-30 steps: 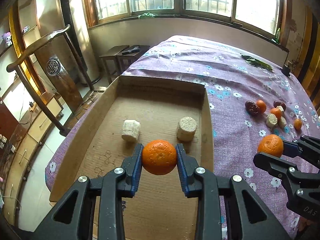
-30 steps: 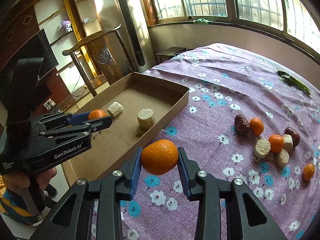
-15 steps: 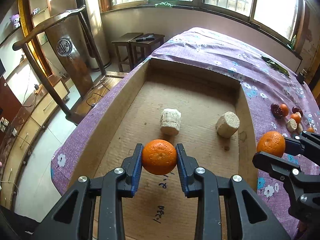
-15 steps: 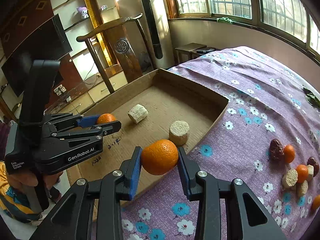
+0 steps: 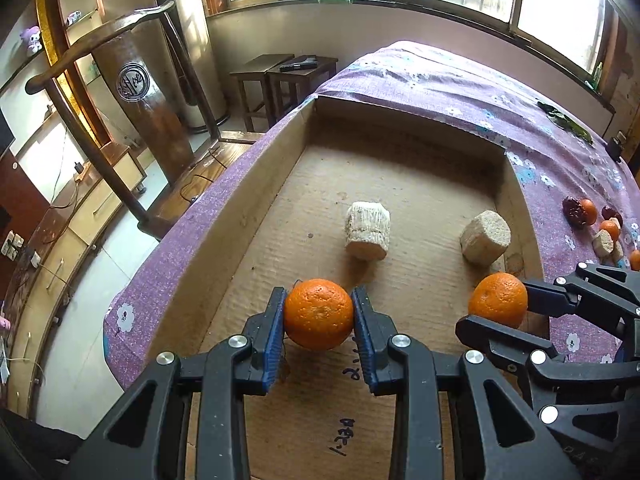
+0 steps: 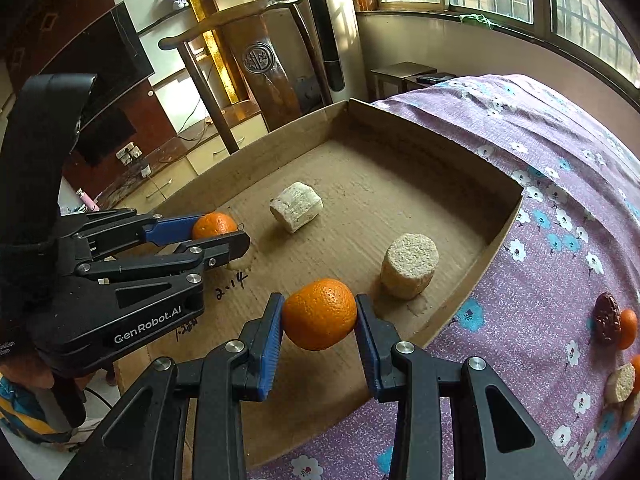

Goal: Organize fruits
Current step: 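Carry both oranges into the cardboard box and open both tools to release, then move both open tools back toward the fruit pile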

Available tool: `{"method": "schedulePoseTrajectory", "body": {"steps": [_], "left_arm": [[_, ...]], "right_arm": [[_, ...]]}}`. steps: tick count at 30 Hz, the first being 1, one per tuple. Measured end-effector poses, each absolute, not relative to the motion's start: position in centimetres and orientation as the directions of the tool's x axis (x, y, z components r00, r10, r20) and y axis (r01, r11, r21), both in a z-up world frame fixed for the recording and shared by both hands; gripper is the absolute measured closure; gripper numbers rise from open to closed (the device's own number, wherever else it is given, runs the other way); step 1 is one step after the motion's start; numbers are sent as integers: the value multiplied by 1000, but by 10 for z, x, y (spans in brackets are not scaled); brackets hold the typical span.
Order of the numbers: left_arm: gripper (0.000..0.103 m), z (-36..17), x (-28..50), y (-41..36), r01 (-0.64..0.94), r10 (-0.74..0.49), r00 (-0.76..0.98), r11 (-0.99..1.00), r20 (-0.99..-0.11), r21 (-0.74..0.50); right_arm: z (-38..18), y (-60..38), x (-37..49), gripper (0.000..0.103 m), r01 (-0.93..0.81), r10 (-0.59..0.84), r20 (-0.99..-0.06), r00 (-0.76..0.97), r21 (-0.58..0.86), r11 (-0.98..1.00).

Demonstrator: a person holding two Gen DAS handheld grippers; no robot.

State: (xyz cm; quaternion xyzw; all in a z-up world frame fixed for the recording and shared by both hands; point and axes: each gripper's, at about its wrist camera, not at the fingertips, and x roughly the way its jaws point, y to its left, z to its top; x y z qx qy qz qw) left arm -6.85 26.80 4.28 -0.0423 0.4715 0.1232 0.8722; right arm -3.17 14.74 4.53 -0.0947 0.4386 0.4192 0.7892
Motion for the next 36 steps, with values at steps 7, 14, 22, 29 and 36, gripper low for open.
{"method": "schedulePoseTrajectory", "body": {"steps": [7,14,22,29,36], "left_arm": [[71,40,-67,270,-276,187,508,960,-840,47],[54,37,-69,270,-288,186,500,957,-846,41],[44,50,-75,261,-276,186,541,961,-820,36],[33,60,-80,239,-246,176,577,969,-797,36],[32,69,-78,207,-193,134,599,981,-790,19]], "right_arm": [[40,152,-34,64,-755,583,-769,261,214,620],[45,145,-37,50,-751,593,-761,264,223,621],[56,128,-45,49,-745,606,-742,288,224,628],[66,95,-49,47,-706,611,-718,334,239,667],[72,56,-51,43,-650,593,-709,381,251,717]]}}
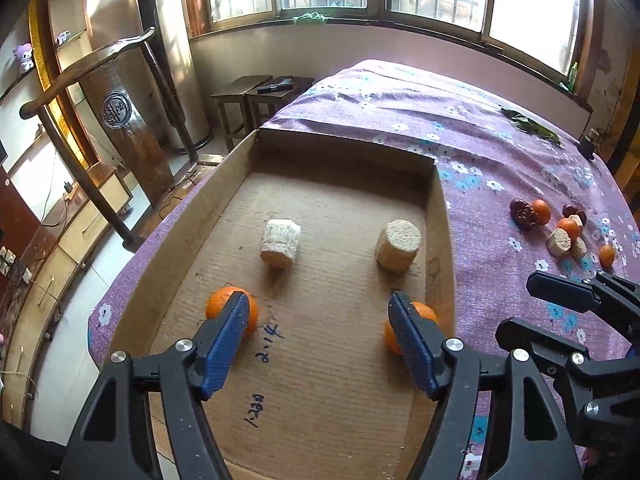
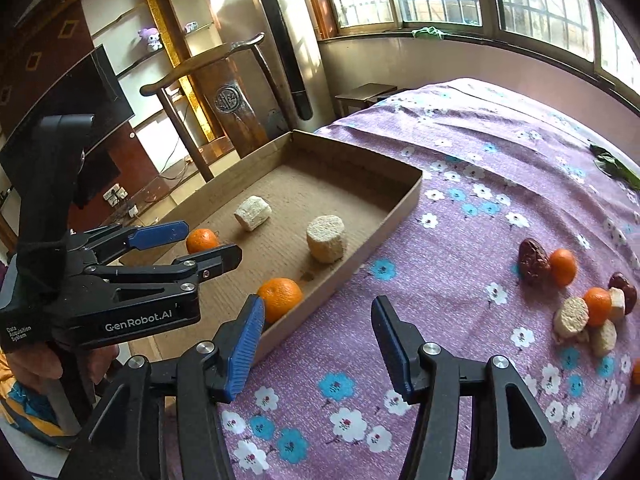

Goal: Organize fruits
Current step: 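Move both open tools back toward the fruit pile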

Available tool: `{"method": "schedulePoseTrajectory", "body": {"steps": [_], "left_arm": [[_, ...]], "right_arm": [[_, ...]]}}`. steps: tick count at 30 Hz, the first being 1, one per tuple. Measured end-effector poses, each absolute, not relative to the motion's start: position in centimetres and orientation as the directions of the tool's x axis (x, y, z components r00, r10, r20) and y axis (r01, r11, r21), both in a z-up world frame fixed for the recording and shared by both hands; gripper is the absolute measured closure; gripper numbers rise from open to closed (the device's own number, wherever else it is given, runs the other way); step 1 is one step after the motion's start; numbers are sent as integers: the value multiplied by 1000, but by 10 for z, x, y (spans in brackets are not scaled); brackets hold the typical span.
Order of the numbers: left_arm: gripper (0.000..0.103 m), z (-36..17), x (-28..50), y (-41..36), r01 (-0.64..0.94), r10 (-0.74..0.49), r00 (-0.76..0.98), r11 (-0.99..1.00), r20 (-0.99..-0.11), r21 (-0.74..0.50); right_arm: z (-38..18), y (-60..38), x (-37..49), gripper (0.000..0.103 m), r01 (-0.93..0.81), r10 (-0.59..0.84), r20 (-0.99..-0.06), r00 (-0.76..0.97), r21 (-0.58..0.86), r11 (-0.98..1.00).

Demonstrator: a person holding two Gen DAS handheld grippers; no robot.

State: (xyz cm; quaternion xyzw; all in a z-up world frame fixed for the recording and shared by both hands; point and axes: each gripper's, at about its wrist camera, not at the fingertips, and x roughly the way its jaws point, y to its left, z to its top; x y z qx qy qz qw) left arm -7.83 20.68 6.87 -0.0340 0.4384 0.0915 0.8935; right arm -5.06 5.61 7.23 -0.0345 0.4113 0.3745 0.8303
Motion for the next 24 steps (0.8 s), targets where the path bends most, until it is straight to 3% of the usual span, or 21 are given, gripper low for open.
{"method": "schedulePoseTrajectory", "body": {"steps": [24], "left_arm": [[25,70,-43,86,14,-57,588,998,-807,-60]], "right_arm": [[54,-97,-36,43,-394,449,-722,526,260,881]]}}
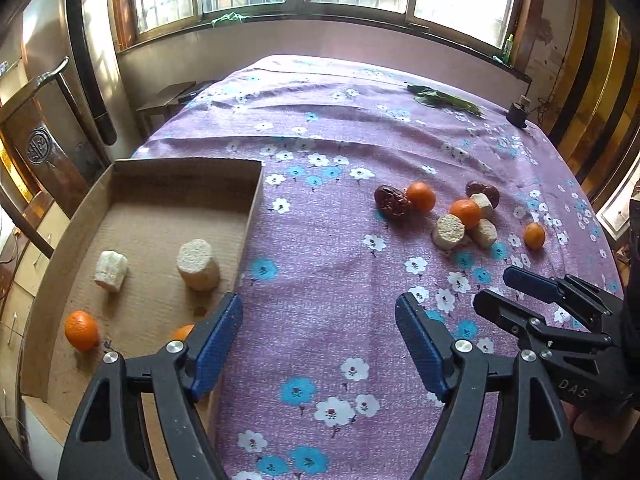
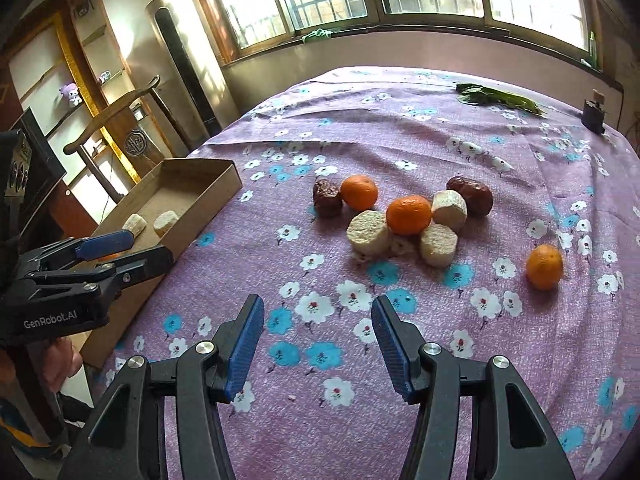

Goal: Organize fruits
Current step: 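Move both open tools back toward the fruit pile, then grasp a round white cake with right tool while left tool grasps a red date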

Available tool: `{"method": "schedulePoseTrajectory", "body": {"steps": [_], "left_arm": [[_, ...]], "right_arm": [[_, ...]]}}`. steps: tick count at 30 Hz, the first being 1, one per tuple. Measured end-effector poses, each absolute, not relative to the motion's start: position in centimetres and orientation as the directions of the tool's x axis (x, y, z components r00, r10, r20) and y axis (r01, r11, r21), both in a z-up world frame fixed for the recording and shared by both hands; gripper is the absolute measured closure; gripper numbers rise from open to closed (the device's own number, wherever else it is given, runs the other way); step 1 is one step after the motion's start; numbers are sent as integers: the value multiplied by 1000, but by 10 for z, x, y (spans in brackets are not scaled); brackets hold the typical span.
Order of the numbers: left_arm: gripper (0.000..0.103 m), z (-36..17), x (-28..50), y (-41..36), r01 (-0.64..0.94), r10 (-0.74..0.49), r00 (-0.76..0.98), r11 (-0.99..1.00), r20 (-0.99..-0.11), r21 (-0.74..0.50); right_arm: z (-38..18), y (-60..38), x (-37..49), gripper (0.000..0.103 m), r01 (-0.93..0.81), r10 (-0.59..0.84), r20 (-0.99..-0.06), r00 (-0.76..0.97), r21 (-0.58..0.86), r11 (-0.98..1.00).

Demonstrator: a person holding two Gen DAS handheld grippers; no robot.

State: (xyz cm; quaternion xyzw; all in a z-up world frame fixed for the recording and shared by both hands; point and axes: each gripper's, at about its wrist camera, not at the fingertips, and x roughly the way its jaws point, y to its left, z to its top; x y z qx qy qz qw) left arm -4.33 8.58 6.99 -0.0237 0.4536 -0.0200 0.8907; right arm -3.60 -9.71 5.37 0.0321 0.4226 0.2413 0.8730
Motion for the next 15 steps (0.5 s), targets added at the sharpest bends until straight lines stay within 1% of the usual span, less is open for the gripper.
{"method": "schedulePoseTrajectory", "body": {"steps": [7,11,15], "left_arm": [[25,68,-27,79,18,-56,575,998,-817,-56],[25,67,-17,82,8,-46,566,999,-823,-50],[25,65,-7,84,-6,-49,549,998,-835,-63]], "right_arm": [[41,-86,-1,43,-400,414,-743,526,214,891],[31,-77,19,43,-398,368,-763,531,159,904],[25,-73,35,44,-397,372,-760,533,163,903]]}}
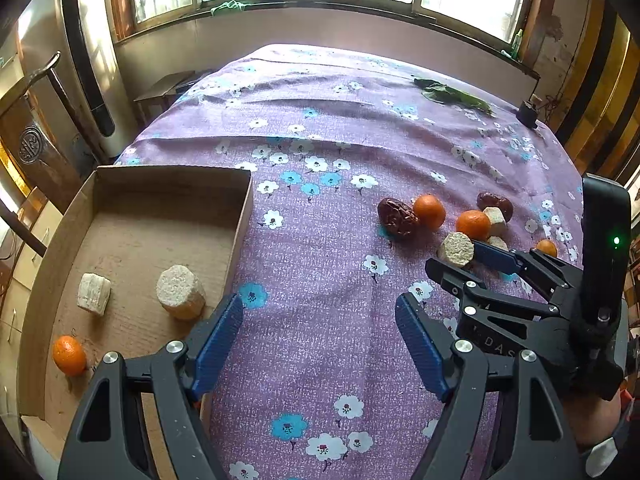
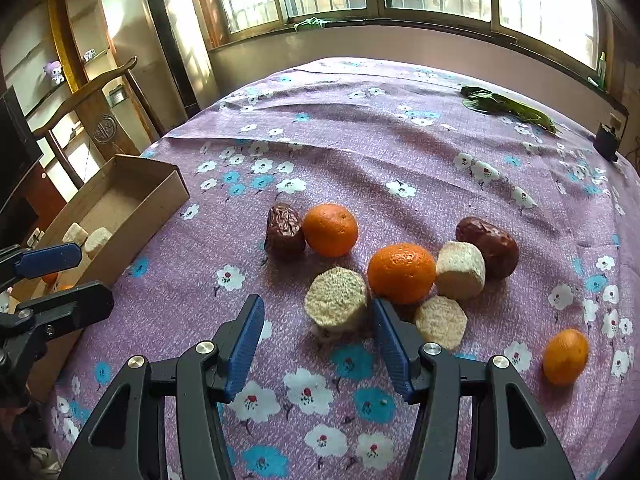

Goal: Organize fruits
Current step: 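Grasp a round white cake with right tool while left tool grasps a red date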

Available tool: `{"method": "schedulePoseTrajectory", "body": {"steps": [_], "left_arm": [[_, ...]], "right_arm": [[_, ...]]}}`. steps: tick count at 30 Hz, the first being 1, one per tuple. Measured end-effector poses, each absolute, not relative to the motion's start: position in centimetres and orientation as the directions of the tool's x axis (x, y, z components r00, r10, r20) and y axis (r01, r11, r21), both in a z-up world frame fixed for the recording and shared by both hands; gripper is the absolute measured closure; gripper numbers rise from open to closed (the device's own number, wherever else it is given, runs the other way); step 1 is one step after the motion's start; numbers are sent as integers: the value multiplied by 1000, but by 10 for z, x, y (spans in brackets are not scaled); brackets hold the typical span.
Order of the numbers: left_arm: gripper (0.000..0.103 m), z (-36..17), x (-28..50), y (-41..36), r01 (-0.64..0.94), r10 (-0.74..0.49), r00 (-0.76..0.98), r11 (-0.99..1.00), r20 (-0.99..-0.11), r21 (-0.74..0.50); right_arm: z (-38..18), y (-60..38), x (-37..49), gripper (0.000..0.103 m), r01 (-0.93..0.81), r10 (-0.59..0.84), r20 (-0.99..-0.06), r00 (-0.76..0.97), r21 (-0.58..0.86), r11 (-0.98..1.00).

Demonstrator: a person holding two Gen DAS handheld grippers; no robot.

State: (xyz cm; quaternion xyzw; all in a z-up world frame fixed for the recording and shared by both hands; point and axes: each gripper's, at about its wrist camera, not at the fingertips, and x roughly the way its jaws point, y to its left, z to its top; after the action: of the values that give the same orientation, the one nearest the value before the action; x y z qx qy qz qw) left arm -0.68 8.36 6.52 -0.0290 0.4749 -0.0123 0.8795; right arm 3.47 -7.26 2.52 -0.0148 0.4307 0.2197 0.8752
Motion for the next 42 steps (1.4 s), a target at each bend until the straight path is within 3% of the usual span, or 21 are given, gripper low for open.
{"method": "schedulePoseTrajectory", "body": {"steps": [3,8,21,24,32,33,34,35,37,42], "left_arm": [[25,64,2,80,-5,-48,533,998,-845,-60],[25,63,24,64,16,-41,501,999,-864,-39],[25,34,76,31,76,-80,415,996,-906,-53],[25,30,86,26,111,-100,406,992,-908,-60],[26,24,102,27,124,-163,403,985,-901,-123],[28,24,102,27,133,-169,405,983,-898,-125],[39,25,102,26,145,-187,404,980,-895,-139],[57,25,101,26,160,-214,397,974,-892,-163],[75,27,99,24,174,-234,381,968,-895,-179],[76,26,97,29,159,-209,398,975,-893,-158]], "right_arm": [[25,-70,38,66,-397,344,-769,540,128,909],[31,-88,29,68,-387,389,-753,531,192,902],[27,-110,17,67,-393,436,-738,514,249,885],[23,-113,20,59,-376,433,-742,512,260,889],[19,-111,22,58,-379,437,-744,505,264,887],[19,-111,23,58,-381,436,-744,506,261,887],[19,-110,23,58,-384,433,-744,508,255,888],[19,-108,23,59,-388,428,-745,511,244,889],[19,-105,23,62,-399,425,-748,510,232,887],[19,-107,23,62,-397,429,-746,509,238,886]]}}
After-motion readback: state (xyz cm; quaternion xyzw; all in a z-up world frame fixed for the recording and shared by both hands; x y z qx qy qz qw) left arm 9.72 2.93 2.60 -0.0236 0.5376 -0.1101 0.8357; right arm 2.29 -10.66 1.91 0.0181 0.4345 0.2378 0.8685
